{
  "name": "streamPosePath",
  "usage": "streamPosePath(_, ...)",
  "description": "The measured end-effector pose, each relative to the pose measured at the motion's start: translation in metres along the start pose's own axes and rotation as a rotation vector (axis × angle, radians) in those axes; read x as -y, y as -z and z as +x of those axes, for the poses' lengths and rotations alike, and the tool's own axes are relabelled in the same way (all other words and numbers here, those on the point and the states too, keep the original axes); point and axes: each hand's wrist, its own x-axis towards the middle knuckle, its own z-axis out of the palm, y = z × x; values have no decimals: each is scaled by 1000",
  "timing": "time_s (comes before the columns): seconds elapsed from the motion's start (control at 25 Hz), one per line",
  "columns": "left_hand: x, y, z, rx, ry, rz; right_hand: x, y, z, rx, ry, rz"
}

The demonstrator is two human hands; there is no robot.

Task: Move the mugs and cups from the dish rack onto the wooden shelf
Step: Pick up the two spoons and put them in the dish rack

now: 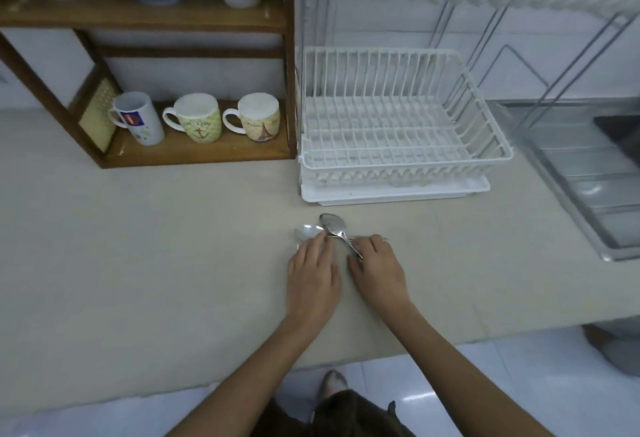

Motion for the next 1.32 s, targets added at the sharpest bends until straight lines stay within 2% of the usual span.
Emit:
streamPosePath(0.16, -11, -13, 0, 2, 52, 100, -12, 3, 11, 37, 70, 13)
streamPosePath(0.28, -20, -15, 2, 19, 108, 106, -21, 10, 16, -5, 47, 55)
streamPosePath(0.48, -38, -12, 24, 48, 106, 179, -44, 26, 16, -102, -88, 387)
streamPosePath(0.68, -40, -17, 27, 85, 110, 225, -58, 37, 19, -74, -253, 631)
streamPosePath(0.88, -28, -11, 18, 87, 142, 240, -55, 32, 19, -19, -296, 785)
streamPosePath(1.04, -16, -4, 22, 103, 366, 103, -45, 28, 20, 9, -267, 862)
streamPosePath(1.16, -14, 10, 24, 87, 550, -201, -36, 28, 24, 1, -215, 901)
streamPosePath(1.32, -23, 44, 36, 92, 633, -497, -26, 47, 42, -81, -156, 1021)
